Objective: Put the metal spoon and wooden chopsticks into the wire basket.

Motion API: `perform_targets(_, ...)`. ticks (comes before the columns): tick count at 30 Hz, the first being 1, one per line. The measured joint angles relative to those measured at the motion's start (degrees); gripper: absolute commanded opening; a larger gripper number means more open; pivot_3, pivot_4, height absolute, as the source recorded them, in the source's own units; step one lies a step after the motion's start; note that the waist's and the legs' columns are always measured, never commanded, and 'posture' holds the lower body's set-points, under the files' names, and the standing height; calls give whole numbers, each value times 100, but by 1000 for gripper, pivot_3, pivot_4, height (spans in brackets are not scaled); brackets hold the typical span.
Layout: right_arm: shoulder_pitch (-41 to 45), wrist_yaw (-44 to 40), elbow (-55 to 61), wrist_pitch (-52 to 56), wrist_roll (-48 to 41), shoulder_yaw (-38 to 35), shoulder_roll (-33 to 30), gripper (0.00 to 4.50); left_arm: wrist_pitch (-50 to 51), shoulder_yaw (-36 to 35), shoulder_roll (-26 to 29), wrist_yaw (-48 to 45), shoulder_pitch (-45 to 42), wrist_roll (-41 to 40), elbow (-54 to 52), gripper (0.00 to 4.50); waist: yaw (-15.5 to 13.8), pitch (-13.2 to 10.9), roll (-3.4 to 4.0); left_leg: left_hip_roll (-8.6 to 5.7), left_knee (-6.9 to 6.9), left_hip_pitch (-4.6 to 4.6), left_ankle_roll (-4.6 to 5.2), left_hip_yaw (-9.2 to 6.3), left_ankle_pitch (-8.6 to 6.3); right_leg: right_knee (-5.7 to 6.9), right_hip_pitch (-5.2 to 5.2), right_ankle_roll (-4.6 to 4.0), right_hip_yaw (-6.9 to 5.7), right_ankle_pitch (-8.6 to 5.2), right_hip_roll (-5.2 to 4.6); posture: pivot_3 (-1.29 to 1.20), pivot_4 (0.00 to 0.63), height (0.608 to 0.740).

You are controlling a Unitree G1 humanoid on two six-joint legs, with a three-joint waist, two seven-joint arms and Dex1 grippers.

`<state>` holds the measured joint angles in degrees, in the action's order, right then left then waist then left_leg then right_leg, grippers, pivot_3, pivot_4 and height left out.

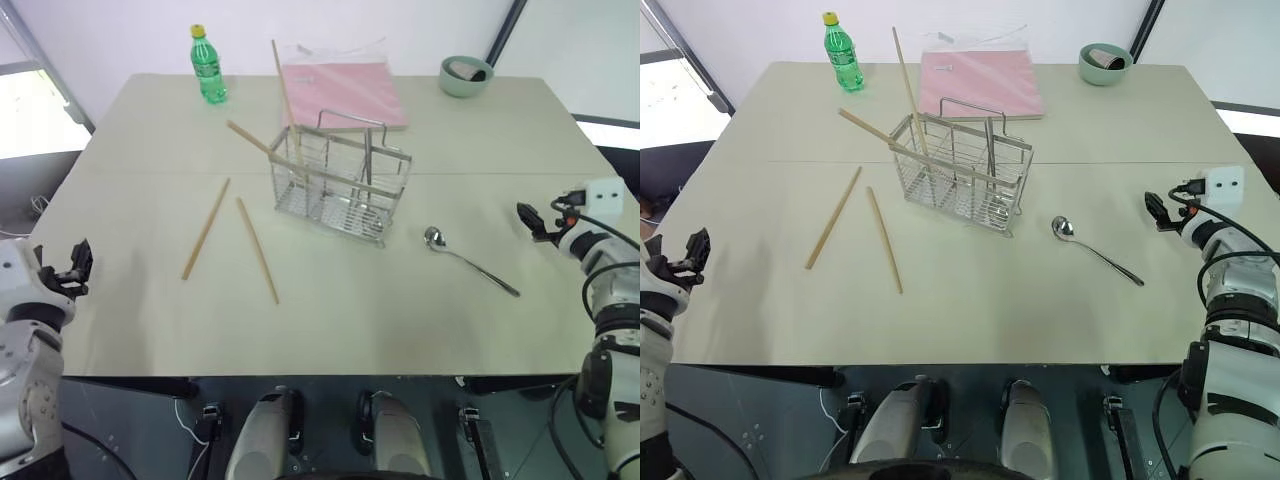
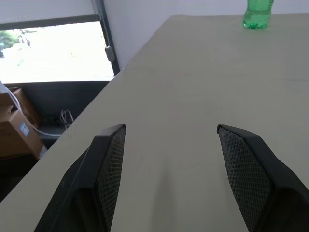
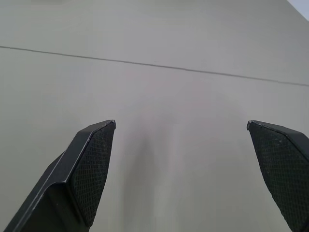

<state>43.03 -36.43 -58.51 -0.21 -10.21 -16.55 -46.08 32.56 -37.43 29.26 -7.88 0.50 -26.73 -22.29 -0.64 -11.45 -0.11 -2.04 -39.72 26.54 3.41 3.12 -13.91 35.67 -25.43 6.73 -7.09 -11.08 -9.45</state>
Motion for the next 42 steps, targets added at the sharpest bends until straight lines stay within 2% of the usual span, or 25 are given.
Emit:
perform_targets(2, 289, -414, 111, 183, 57, 186, -223, 4500, 312, -1, 320, -228, -282, -428, -249, 3149, 2, -1, 1, 0, -2, 2, 0, 0, 0, 0, -1, 0, 0, 0, -1, 0, 150, 686)
perform_targets(7, 702, -1650, 657, 868, 237, 779, -684, 4500, 1266, 261, 937, -969, -564, -2214, -1320, 3149, 20, -1, 1, -2, 3, 1, 0, -2, -1, -11, 2, 0, 1, 0, -1, 0, 150, 686)
perform_targets(10, 548, -2427, 1161, 1475, 333, 1246, -792, 4500, 1725, 616, 1528, -1514, -572, -3197, -1796, 3149, 25, -3, 5, -1, 5, 2, -2, -2, 0, -6, -1, -3, 2, -2, 0, 0, 150, 686)
perform_targets(13, 111, -3087, 1831, 1979, 343, 1635, -867, 4500, 1919, 1006, 1906, -1899, -694, -3754, -2056, 3149, 6, -7, 14, -2, 5, -4, -7, -1, 3, -1, 1, -14, 2, -8, 1, 0, 150, 686)
perform_targets(16, -349, -3472, 2413, 2398, 316, 1840, -901, 4500, 1966, 1423, 2077, -2091, -836, -3910, -2076, 3149, -4, -10, 21, -2, 4, -5, -9, 1, 6, 6, 1, -13, 2, -8, 3, 0, 150, 686)
perform_targets(19, -621, -3515, 2752, 2593, 312, 1875, -885, 4500, 1958, 1696, 2106, -2161, -1149, -3912, -1984, 3149, -9, -10, 22, -3, 4, -5, -12, 2, 7, 7, 1, -2, 1, -1, 4, 0, 150, 686)
perform_targets(24, -660, -3268, 2773, 2776, 324, 1943, -605, 4500, 1922, 1956, 2127, -2222, -1514, -3967, -1925, 3149, 4, -11, 22, -2, 5, -5, -44, 3, 26, 6, 0, -1, 2, -1, 4, 0, 150, 686)
perform_targets(31, -634, -3246, 2762, 2734, 351, 1954, -459, 4500, 1917, 2047, 2146, -2241, -1538, -3968, -1924, 3149, 10, -9, 19, -2, 5, -12, -44, 2, 26, 5, 7, -1, 2, -1, 6, 0, 150, 686)
perform_targets(34, -470, -3248, 2590, 2726, 435, 1992, -349, 3666, 1915, 2047, 2149, -2233, -1539, -3966, -1925, 3180, 38, -7, 16, -1, 5, -14, -44, 2, 26, 6, 8, -1, 2, -1, 8, 0, 150, 686)
perform_targets(36, -376, -3249, 2496, 2728, 458, 2027, -294, 2796, 1914, 2047, 2180, -2221, -1544, -3971, -1927, 3180, 42, -7, 16, 0, 5, -13, -44, 1, 26, 6, 8, -1, 2, -1, 9, 0, 150, 686)
perform_targets(37, -343, -3253, 2469, 2729, 462, 2040, -272, 2200, 1914, 2047, 2195, -2211, -1548, -3972, -1927, 3180, 43, -7, 16, 0, 5, -13, -44, 0, 27, 6, 7, -1, 2, -1, 9, 0, 150, 686)
perform_targets(38, -328, -3264, 2462, 2734, 463, 2051, -257, 1924, 1912, 2045, 2198, -2202, -1554, -3976, -1927, 3180, 41, -7, 16, 0, 5, -13, -45, 0, 27, 6, 7, -1, 2, -1, 9, 0, 150, 686)
perform_targets(42, -315, -3367, 2462, 2745, 460, 2084, -210, 49, 1883, 2023, 2200, -2163, -1556, -3993, -1925, 3180, 22, -7, 16, -1, 5, -13, -45, 0, 28, 6, 9, -1, 2, -1, 9, 0, 150, 686)
